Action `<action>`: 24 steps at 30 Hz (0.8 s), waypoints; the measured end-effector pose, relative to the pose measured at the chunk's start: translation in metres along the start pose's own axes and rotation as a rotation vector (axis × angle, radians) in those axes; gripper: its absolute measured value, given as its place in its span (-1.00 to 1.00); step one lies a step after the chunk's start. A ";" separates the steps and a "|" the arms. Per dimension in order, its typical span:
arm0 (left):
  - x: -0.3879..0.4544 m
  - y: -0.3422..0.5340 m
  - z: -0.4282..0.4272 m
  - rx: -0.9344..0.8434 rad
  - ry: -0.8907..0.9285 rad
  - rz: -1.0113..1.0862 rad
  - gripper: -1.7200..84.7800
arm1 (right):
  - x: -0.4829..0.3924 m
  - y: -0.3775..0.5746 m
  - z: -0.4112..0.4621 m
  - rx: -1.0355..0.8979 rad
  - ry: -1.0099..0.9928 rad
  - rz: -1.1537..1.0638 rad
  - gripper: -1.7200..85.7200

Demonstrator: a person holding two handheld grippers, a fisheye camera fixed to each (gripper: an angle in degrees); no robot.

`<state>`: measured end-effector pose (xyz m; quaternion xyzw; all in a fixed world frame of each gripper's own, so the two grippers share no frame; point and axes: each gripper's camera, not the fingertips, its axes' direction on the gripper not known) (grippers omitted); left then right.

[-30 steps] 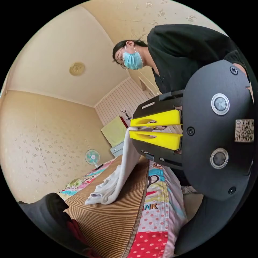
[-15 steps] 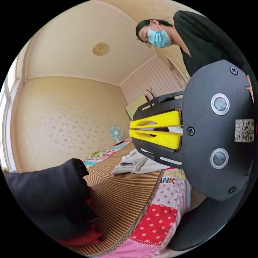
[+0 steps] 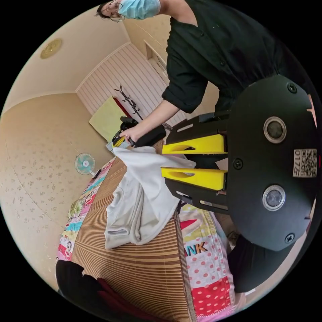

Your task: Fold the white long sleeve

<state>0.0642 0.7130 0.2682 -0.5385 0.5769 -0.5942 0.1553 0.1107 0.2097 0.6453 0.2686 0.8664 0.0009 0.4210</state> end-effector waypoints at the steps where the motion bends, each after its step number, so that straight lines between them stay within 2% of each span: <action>1: 0.008 0.002 0.018 -0.044 -0.009 0.033 -0.80 | 0.000 0.000 0.017 -0.033 0.065 -0.020 -0.90; 3: 0.023 0.005 0.049 -0.131 -0.045 0.107 -0.80 | 0.002 0.013 0.081 -0.193 0.231 -0.142 -0.90; 5: 0.043 0.011 0.085 -0.230 -0.105 0.214 -0.78 | 0.008 0.025 0.113 -0.277 0.281 -0.192 -0.90; 13: 0.126 0.080 0.257 -0.591 -0.274 0.937 -0.66 | 0.059 0.015 0.116 -0.274 0.052 -0.017 -0.89; 16: 0.134 0.132 0.307 -0.613 -0.406 1.198 -0.64 | 0.082 0.014 0.114 -0.267 -0.046 0.053 -0.89; 19: 0.134 0.190 0.332 -0.525 -0.582 1.472 -0.65 | 0.107 0.015 0.110 -0.254 -0.140 0.136 -0.90; 22: 0.125 0.228 0.350 -0.531 -0.624 1.614 -0.65 | 0.121 0.018 0.107 -0.249 -0.192 0.169 -0.90; 24: 0.118 0.239 0.356 -0.555 -0.622 1.636 -0.65 | 0.129 0.019 0.104 -0.246 -0.212 0.182 -0.90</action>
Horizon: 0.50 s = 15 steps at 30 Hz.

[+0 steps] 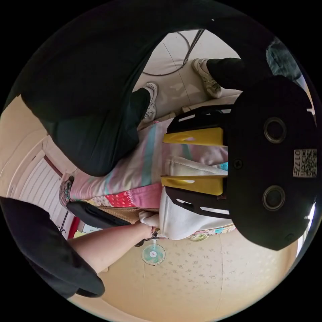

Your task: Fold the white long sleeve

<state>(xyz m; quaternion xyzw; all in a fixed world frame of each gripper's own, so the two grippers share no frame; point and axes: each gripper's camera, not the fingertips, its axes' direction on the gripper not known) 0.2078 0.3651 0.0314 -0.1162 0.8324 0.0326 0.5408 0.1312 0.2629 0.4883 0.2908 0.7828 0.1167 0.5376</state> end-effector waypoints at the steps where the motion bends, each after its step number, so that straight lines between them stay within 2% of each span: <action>1: 0.007 0.001 0.004 -0.012 -0.015 0.024 -0.66 | 0.002 0.000 -0.001 0.000 -0.004 0.003 -0.90; 4: 0.010 0.010 0.005 -0.026 -0.084 0.007 -0.76 | 0.009 0.003 -0.007 -0.001 -0.021 0.012 -0.90; 8: -0.022 0.024 -0.030 0.047 0.015 -0.172 -0.83 | 0.017 0.009 -0.017 0.002 -0.031 0.020 -0.90; 11: -0.082 0.065 -0.069 0.149 0.187 -0.482 -0.84 | 0.017 0.010 -0.027 -0.015 -0.031 0.009 -0.89; 13: -0.131 0.123 -0.104 0.262 0.314 -0.760 -0.84 | 0.012 0.011 -0.036 -0.027 -0.033 -0.020 -0.89; 15: -0.160 0.176 -0.130 0.371 0.392 -0.944 -0.84 | 0.001 0.018 -0.062 -0.004 -0.049 -0.090 -0.89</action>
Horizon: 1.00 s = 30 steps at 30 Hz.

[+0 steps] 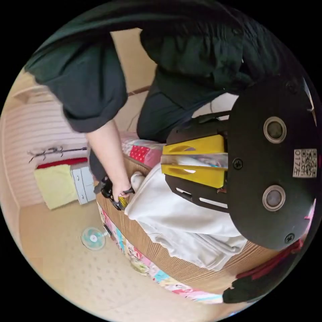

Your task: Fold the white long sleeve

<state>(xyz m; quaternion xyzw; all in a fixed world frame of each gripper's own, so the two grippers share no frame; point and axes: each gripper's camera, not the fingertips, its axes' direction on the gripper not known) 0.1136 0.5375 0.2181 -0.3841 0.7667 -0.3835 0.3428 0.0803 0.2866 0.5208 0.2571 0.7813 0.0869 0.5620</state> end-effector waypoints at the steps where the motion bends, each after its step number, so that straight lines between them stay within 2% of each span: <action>1: -0.027 0.006 -0.035 0.074 0.062 -0.111 -0.84 | -0.004 0.003 -0.008 0.006 -0.015 -0.019 -0.89; 4: -0.081 0.038 -0.116 0.295 0.191 -0.310 -0.84 | -0.024 0.023 -0.062 0.048 -0.131 -0.137 -0.89; 7: -0.112 0.084 -0.172 0.425 0.233 -0.371 -0.84 | -0.046 0.062 -0.131 0.076 -0.284 -0.339 -0.89; 12: -0.112 0.180 -0.238 0.743 0.354 -0.458 -0.84 | -0.041 0.154 -0.268 0.095 -0.636 -0.591 -0.89; 15: -0.105 0.222 -0.255 0.892 0.451 -0.467 -0.85 | -0.042 0.202 -0.315 0.043 -0.693 -0.688 -0.89; 18: -0.090 0.219 -0.266 0.852 0.451 -0.434 -0.85 | -0.048 0.239 -0.339 -0.035 -0.658 -0.714 -0.90; 20: -0.090 0.208 -0.267 0.831 0.431 -0.462 -0.85 | -0.049 0.249 -0.347 -0.013 -0.598 -0.687 -0.90; 23: -0.113 0.188 -0.260 0.846 0.363 -0.595 -0.85 | -0.050 0.240 -0.339 0.033 -0.469 -0.620 -0.89; 27: -0.158 0.119 -0.230 0.727 0.095 -0.805 -0.85 | -0.065 0.182 -0.274 -0.005 -0.258 -0.482 -0.89; 30: -0.192 0.060 -0.208 0.703 -0.050 -0.858 -0.85 | -0.067 0.135 -0.213 -0.008 -0.091 -0.372 -0.89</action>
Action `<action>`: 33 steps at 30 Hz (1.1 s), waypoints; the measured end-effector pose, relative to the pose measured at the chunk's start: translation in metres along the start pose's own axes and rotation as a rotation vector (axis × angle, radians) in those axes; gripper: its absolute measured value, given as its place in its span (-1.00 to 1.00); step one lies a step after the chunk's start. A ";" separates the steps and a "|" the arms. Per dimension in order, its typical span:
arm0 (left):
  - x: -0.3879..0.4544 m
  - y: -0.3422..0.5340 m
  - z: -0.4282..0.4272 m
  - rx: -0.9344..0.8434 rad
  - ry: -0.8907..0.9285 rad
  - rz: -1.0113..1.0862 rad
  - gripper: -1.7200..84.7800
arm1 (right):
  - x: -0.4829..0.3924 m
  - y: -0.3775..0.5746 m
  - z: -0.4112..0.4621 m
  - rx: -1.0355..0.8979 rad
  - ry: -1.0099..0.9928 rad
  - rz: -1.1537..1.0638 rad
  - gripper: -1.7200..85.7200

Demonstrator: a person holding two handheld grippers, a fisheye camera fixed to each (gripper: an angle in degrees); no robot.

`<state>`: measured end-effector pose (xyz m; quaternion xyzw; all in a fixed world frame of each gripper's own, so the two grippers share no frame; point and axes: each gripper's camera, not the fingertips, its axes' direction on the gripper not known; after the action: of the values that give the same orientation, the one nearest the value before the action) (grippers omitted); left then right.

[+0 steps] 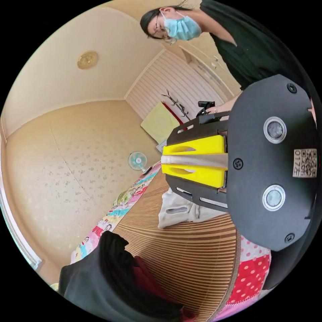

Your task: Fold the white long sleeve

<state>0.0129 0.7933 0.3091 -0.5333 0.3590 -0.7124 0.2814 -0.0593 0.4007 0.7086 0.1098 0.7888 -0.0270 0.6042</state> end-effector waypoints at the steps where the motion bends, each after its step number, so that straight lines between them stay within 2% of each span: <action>1: 0.002 -0.018 0.027 -0.003 -0.052 -0.007 -0.85 | 0.006 -0.008 0.012 0.001 0.016 0.030 -0.90; 3: -0.003 -0.043 0.068 -0.021 -0.098 -0.052 -0.85 | 0.034 -0.037 0.059 -0.035 0.041 0.192 -0.90; 5: -0.009 -0.062 0.106 -0.025 -0.118 -0.069 -0.85 | 0.050 -0.055 0.091 -0.046 0.091 0.251 -0.90; 9: -0.017 -0.106 0.176 -0.040 -0.208 -0.065 -0.85 | 0.064 -0.087 0.152 -0.051 0.189 0.236 -0.90; 15: -0.055 -0.127 0.257 -0.104 -0.330 -0.197 -0.84 | 0.078 -0.108 0.215 -0.036 0.338 0.247 -0.88; 18: -0.050 -0.125 0.250 -0.027 -0.425 -0.223 -0.82 | 0.088 -0.111 0.219 -0.019 0.236 0.243 -0.81; 21: -0.024 -0.125 0.229 0.005 -0.358 -0.149 -0.78 | 0.066 -0.107 0.210 -0.037 0.208 0.131 -0.79; 24: -0.008 -0.127 0.243 -0.119 -0.317 -0.103 -0.73 | 0.048 -0.095 0.222 -0.137 0.292 0.006 -0.75; 28: -0.005 -0.131 0.300 -0.355 -0.373 -0.133 -0.77 | 0.058 -0.086 0.271 -0.355 0.351 0.020 -0.75; 31: 0.034 -0.131 0.289 -0.265 -0.380 -0.021 -0.87 | 0.040 -0.068 0.280 -0.267 0.441 -0.045 -0.82; 33: 0.066 -0.131 0.274 -0.187 -0.364 0.070 -0.89 | 0.005 -0.058 0.262 -0.099 0.522 -0.118 -0.86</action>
<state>0.2561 0.7600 0.5000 -0.6643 0.3848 -0.5576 0.3156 0.1754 0.2991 0.6284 0.0371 0.9232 0.0058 0.3824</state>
